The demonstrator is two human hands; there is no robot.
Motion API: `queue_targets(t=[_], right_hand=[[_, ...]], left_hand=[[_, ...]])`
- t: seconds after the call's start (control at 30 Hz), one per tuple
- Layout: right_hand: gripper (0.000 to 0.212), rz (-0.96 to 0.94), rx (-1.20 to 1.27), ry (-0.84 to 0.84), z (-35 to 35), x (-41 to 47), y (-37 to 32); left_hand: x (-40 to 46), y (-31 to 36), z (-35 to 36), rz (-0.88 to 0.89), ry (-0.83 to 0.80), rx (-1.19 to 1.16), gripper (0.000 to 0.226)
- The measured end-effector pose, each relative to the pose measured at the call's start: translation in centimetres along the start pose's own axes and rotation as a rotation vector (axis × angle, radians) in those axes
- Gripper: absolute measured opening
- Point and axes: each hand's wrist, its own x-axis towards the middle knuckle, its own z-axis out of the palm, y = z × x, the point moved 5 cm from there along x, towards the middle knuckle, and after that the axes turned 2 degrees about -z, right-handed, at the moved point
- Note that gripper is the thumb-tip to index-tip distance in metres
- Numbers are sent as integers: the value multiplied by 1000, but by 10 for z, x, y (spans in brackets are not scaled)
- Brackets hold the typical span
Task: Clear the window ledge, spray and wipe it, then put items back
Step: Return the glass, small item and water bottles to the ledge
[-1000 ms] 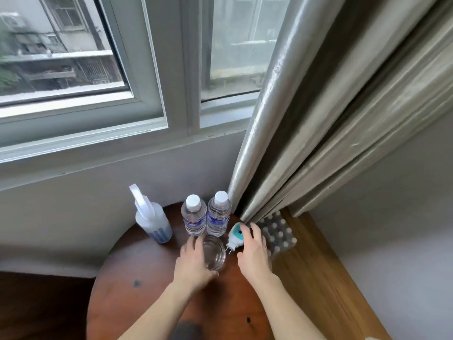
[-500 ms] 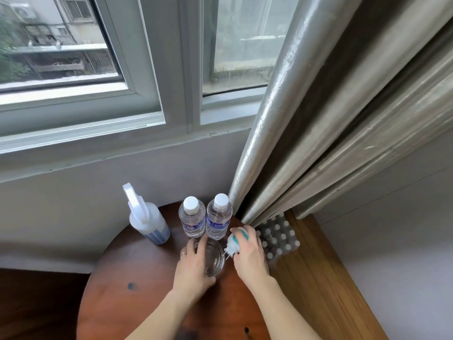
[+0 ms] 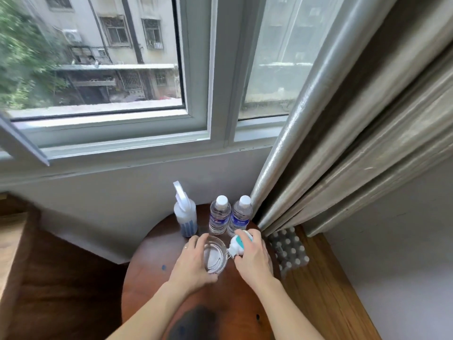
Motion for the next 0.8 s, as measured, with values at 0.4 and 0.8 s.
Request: queue_targets(t=[0.4, 0.8], right_hand=[[61, -211, 3, 27, -11, -55, -159], [55, -449, 91, 49, 39, -153, -361]], left_hand=[[-114, -66, -143, -33, 229, -73, 111], [-266, -188, -289, -72, 494, -148, 112]])
